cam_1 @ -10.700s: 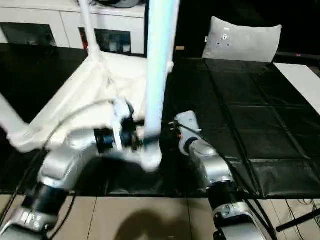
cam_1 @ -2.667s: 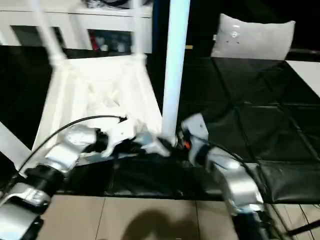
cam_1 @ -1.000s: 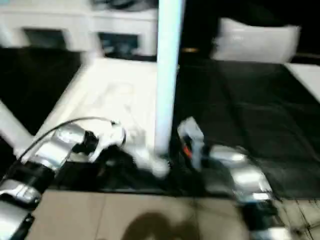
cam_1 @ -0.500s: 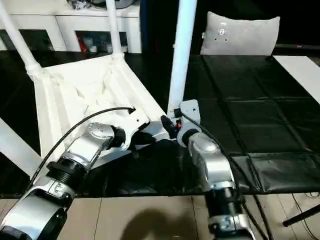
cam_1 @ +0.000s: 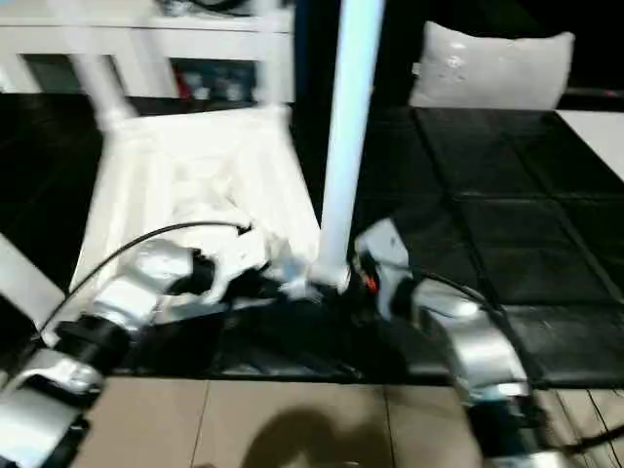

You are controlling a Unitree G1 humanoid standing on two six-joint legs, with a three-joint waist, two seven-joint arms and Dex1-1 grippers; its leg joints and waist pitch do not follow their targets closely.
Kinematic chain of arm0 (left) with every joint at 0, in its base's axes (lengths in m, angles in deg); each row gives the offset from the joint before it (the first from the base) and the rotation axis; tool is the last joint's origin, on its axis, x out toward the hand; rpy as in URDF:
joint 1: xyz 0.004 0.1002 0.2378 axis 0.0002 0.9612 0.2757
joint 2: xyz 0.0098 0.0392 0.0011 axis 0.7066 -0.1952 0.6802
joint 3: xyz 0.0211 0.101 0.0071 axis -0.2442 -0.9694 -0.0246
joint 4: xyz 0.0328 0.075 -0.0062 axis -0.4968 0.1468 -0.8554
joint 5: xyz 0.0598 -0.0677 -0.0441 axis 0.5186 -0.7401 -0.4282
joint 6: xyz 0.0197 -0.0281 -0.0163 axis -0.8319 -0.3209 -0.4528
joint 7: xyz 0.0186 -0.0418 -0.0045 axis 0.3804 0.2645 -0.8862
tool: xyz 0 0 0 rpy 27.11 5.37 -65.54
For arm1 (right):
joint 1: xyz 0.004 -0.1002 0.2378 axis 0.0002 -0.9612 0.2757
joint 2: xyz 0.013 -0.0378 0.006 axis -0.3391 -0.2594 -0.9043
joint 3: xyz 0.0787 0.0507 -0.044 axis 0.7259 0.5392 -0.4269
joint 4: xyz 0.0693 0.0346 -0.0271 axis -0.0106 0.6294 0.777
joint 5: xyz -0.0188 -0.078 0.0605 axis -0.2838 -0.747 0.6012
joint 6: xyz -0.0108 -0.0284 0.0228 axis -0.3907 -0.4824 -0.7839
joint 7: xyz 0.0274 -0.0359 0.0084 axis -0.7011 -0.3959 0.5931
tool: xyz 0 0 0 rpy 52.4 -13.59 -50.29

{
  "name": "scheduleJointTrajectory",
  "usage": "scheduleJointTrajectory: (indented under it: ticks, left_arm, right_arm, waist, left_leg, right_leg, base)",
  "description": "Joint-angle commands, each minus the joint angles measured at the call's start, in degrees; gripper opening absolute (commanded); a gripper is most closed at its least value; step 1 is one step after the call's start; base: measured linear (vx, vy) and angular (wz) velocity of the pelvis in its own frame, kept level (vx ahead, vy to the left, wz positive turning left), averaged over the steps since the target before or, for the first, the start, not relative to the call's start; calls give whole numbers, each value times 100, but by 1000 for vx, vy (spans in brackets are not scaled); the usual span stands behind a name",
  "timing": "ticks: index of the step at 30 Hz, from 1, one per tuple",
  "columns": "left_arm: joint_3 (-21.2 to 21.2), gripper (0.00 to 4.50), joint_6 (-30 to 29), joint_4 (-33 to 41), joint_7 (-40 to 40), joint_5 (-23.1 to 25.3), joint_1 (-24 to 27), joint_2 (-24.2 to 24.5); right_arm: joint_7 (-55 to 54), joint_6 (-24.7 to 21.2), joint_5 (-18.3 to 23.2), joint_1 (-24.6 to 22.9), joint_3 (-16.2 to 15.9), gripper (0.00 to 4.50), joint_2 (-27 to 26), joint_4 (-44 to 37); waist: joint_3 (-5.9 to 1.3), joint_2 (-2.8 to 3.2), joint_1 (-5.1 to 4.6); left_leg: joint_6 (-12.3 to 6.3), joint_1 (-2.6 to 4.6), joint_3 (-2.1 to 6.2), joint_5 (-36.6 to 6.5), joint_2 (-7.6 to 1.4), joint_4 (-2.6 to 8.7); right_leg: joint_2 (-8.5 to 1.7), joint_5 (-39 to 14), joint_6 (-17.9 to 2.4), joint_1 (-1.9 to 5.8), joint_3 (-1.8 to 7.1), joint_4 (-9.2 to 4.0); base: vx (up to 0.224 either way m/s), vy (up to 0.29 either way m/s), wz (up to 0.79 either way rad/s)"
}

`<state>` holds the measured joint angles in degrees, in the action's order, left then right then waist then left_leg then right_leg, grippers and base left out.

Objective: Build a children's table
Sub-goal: Rotate leg to tighten

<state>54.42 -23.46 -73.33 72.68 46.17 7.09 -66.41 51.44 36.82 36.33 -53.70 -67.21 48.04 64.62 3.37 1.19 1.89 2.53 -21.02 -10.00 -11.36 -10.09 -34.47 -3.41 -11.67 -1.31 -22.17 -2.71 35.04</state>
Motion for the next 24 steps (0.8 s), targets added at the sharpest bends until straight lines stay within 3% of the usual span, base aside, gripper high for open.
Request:
scheduleJointTrajectory:
  ticks: [1, 2, 5, 6, 7, 10, 11, 12, 13, 15, 24]
  left_arm:
    - [-200, 0, 279, 174, 452, -97, -56, 34]
    - [-275, 0, 470, 115, 643, -67, -76, 151]
    - [-303, 0, 730, -13, 897, -62, -120, 261]
    - [-312, 0, 842, -89, 1086, -90, -157, 333]
    - [-314, 0, 847, -91, 1095, -91, -159, 337]
    - [-338, 0, 1044, -150, 1468, -176, -198, 433]
    - [-363, 0, 1114, -150, 1581, -204, -207, 455]
    - [-392, 0, 1169, -152, 1675, -217, -216, 473]
    - [-411, 0, 1206, -151, 1723, -220, -217, 486]
    - [-451, 0, 1301, -158, 1798, -208, -222, 505]
    - [-466, 0, 1440, -196, 1940, -207, -278, 446]
  right_arm:
    - [307, 172, 72, 59, -146, 446, 74, 24]
    - [429, 345, 31, 109, -196, 446, 117, 125]
    - [817, 423, 167, 164, -240, 446, 209, 210]
    - [1179, 442, 305, 210, -279, 446, 282, 276]
    - [1196, 445, 311, 213, -282, 446, 285, 280]
    - [1739, 550, 454, 333, -367, 419, 378, 447]
    - [1892, 531, 503, 384, -378, 412, 394, 488]
    - [2018, 543, 537, 438, -394, 409, 411, 530]
    - [2080, 555, 554, 464, -405, 402, 419, 549]
    - [2211, 546, 581, 525, -439, 383, 439, 603]
    - [2509, 585, 545, 729, -632, 317, 347, 865]
  waist:
    - [-393, -30, -11]
    - [-402, 0, 28]
    - [-406, -29, 73]
    - [-408, -97, 83]
    - [-409, -70, 107]
    - [-414, -69, 150]
    - [-414, -105, 152]
    - [-418, -85, 167]
    - [-421, -113, 174]
    - [-420, -109, 188]
    - [-418, -158, 286]
  left_leg:
    - [-443, 76, 84, -751, -339, 380]
    - [-443, 82, 88, -700, -344, 374]
    - [-476, 67, 72, -624, -334, 365]
    - [-509, 58, 62, -622, -326, 364]
    - [-509, 55, 74, -611, -337, 366]
    - [-541, 67, 60, -539, -349, 356]
    - [-563, 64, 55, -505, -350, 358]
    - [-573, 61, 61, -465, -353, 357]
    - [-598, 53, 59, -431, -351, 351]
    - [-603, 58, 57, -408, -358, 351]
    - [-471, 85, 47, -461, -367, 363]
  right_leg:
    - [-467, -200, -1599, 302, 280, -371]
    - [-482, -137, -1617, 294, 279, -350]
    - [-488, -58, -1615, 305, 276, -335]
    - [-478, -85, -1611, 315, 264, -334]
    - [-491, -122, -1605, 322, 264, -319]
    - [-496, -122, -1580, 293, 263, -312]
    - [-487, -92, -1587, 287, 258, -308]
    - [-497, -65, -1605, 288, 257, -295]
    - [-498, -48, -1606, 291, 255, -285]
    - [-503, -52, -1596, 281, 255, -285]
    - [-508, -270, -1518, 259, 258, -291]
  base:
    - [0, 0, 0]
    - [0, 0, 0]
    - [0, 0, 0]
    - [0, 0, 0]
    - [0, 0, 0]
    - [0, 0, 0]
    - [0, 0, 0]
    - [0, 0, 0]
    - [0, 0, 0]
    - [0, 0, 0]
    - [0, 0, 0]
